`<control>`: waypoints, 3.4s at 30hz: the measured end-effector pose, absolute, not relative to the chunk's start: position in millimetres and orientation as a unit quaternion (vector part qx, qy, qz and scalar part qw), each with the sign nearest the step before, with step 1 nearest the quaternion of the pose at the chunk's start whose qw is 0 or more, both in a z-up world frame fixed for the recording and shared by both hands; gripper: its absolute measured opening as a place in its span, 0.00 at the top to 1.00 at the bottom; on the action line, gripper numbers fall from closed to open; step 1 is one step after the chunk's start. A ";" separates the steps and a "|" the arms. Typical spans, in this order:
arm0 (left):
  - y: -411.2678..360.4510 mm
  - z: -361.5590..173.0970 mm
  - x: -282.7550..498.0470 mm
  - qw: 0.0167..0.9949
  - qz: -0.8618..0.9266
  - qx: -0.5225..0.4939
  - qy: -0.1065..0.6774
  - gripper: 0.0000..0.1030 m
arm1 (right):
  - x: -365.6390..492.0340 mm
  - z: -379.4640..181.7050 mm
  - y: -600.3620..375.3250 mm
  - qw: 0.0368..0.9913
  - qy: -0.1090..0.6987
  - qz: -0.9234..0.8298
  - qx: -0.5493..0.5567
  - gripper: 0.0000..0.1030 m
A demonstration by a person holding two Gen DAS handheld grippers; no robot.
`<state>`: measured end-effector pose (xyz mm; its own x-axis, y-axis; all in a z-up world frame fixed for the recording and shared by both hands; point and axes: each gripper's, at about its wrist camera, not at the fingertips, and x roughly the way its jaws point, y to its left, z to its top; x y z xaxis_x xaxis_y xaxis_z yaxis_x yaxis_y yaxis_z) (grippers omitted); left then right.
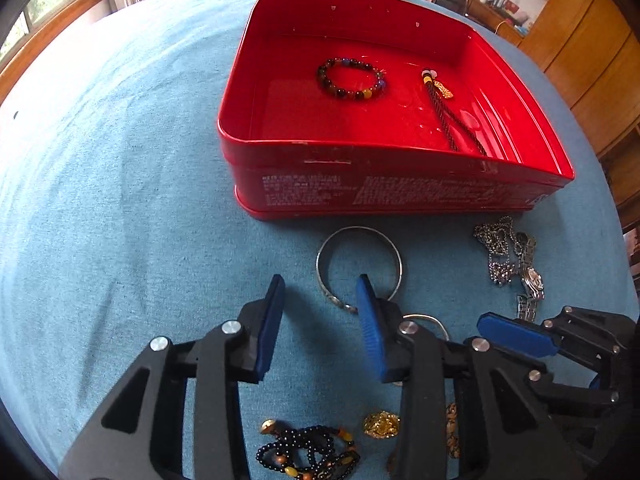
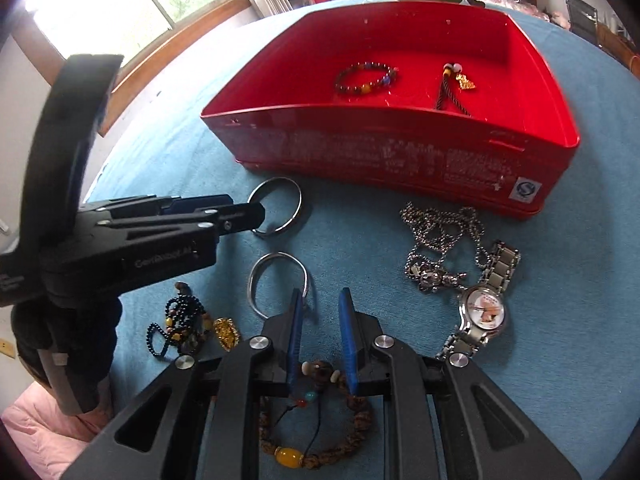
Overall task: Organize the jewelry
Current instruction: 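Grasp a silver bangle with left tool while right tool grasps another bangle, then lower both bangles into the red tin and open both tools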
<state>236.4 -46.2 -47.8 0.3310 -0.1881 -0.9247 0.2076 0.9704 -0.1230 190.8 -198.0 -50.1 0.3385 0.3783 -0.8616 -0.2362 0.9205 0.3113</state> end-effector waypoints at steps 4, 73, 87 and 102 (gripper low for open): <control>-49.7 -51.2 239.9 0.816 -0.120 0.013 0.566 0.67 | 193.5 -53.2 -192.3 0.814 0.544 0.191 0.066 0.82; -33.3 2.1 217.9 0.856 -0.162 0.003 0.492 0.99 | 184.5 -6.3 -245.1 0.859 0.472 0.170 0.104 0.95; -57.9 43.9 267.1 0.856 -0.162 0.014 0.491 0.99 | 232.5 45.9 -273.1 0.881 0.445 0.120 0.110 0.95; -84.5 -8.0 359.1 0.829 -0.151 0.006 0.538 0.98 | 330.0 -4.0 -271.1 0.862 0.487 0.094 0.102 0.95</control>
